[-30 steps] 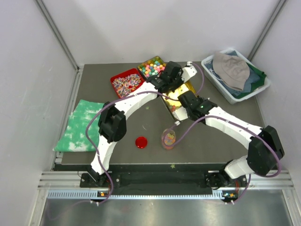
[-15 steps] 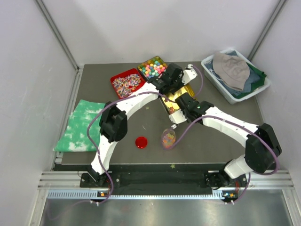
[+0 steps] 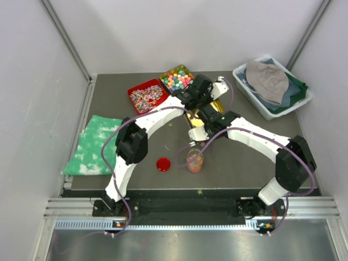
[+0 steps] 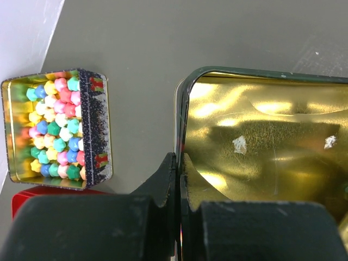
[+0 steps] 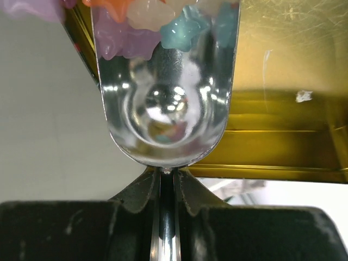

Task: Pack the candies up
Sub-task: Scoop the fake candies from the storage box.

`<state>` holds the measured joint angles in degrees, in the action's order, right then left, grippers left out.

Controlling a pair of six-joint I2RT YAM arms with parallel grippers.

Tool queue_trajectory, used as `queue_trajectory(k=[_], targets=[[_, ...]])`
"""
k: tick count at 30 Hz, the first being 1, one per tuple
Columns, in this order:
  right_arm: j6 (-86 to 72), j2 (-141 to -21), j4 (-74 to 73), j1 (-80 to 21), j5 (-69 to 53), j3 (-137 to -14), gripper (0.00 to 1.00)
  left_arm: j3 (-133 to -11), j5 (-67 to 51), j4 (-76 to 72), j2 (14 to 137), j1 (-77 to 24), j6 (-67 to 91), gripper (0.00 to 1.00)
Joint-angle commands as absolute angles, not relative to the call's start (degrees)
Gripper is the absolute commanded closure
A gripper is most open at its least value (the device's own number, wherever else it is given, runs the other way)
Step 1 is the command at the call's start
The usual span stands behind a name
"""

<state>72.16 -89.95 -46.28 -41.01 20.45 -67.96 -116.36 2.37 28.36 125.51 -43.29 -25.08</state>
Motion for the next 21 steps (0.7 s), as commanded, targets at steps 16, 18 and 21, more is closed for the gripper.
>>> queue_trajectory(k=[16,18,21], targets=[[54.3,-92.9,-52.0,-37.4,12.2,-72.3,1.00,-118.8,0.8,20.7,122.5,-43.6,-21.4,1.00],[52.8,-92.6,-51.5,-37.1,11.9,-71.5,1.00,-118.2,0.7,20.3,122.4,-43.6,-21.2,1.00],[51.2,-92.4,-50.5,-36.7,11.3,-70.8,1.00,-117.5,0.9,20.0,122.4,-43.6,-21.0,1.00]])
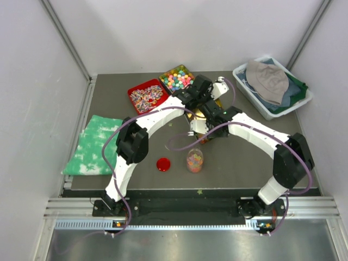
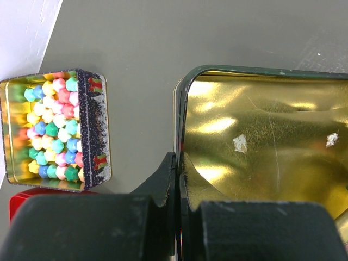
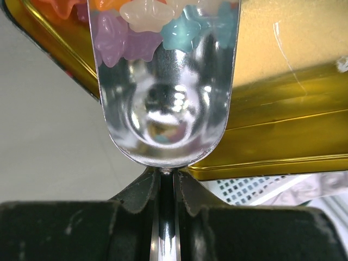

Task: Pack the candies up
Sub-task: Scoop the fake candies from the storage box.

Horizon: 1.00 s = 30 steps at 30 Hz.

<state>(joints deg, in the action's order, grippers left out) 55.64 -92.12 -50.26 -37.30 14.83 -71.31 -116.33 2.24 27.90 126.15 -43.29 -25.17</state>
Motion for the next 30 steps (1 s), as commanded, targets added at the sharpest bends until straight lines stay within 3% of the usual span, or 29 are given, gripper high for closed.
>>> queue_trajectory(k=[1,30], targets=[[50.1,-92.3,-50.2,-36.7,11.1,-70.7,1.00,-117.2,1.1,19.7,122.3,-43.6,-21.1,1.00],[33.0,-85.5,-35.6,-35.4,6.8,-63.2,1.00,-114.1,1.1,20.1,122.9,-42.9,-20.6,1.00]])
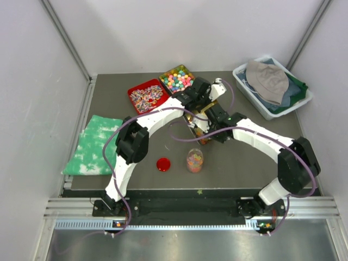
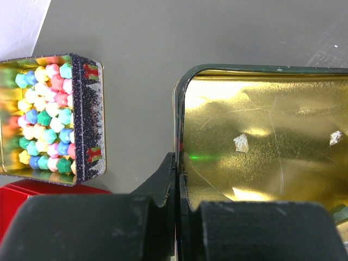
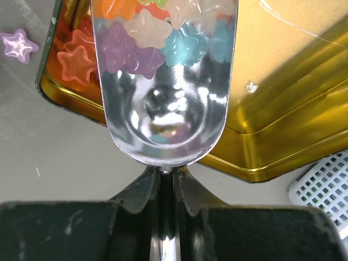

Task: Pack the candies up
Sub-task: Scoop the fake candies from the storage box.

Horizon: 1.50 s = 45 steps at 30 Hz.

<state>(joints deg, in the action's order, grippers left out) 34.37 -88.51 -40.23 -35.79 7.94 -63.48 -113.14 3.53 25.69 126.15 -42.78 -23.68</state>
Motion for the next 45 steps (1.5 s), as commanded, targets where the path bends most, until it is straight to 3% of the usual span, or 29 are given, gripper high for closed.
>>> queue_trajectory(k=[1,22,45], targets=[[33.2,-85.3,-35.4,-35.4,7.0,-63.2,1.00,-114.1,1.1,20.1,123.0,-42.9,-20.4,1.00],[40.5,-83.9,-38.2,-35.6,11.6,-63.5,1.00,-116.0,-2.2,19.8,127.4,-41.0,-17.4,1.00],[38.5,-90.3,-31.1,-35.6,12.3,-62.7,1.00,-110.0,-5.2,14.2,129.6,-39.9,-15.1,1.00]])
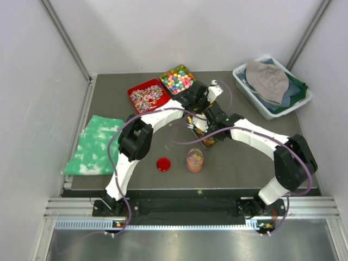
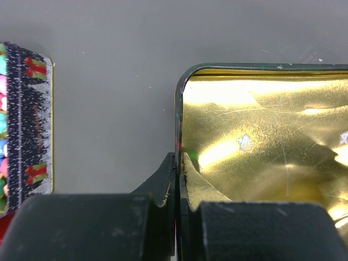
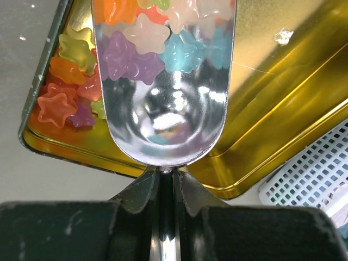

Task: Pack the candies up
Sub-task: Scoop the fake candies from the storage box.

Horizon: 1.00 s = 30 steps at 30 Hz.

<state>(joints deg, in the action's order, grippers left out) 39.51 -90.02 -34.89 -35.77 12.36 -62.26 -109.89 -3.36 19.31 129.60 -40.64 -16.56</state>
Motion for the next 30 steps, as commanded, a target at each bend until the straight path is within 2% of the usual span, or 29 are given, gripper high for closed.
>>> queue_trajectory(k=[1,16,22,24,30], targets=[[38.5,-90.7,-31.1,-35.7,12.3,-62.7,1.00,-109.9,-5.3,14.0,130.0,-39.8,-14.9,1.00],[37.4,-92.5,-30.3,-35.2,12.7,-63.3,1.00,-108.2,-7.1,11.8,132.0,-37.3,-13.3,1.00],[37.2,-92.9,-30.0,-35.2,12.9,-63.7,1.00,-108.1,-8.0,11.6,133.2,-36.4,-13.2,0.91],[37.2,-92.9,-29.6,-35.1,13.0,-63.6,1.00,-107.8,-8.5,11.5,133.6,-36.2,-13.0,0.83],[36.9,-93.4,-29.1,-34.7,13.1,-63.5,1.00,-107.0,-9.1,10.9,134.6,-35.9,-12.9,0.81]])
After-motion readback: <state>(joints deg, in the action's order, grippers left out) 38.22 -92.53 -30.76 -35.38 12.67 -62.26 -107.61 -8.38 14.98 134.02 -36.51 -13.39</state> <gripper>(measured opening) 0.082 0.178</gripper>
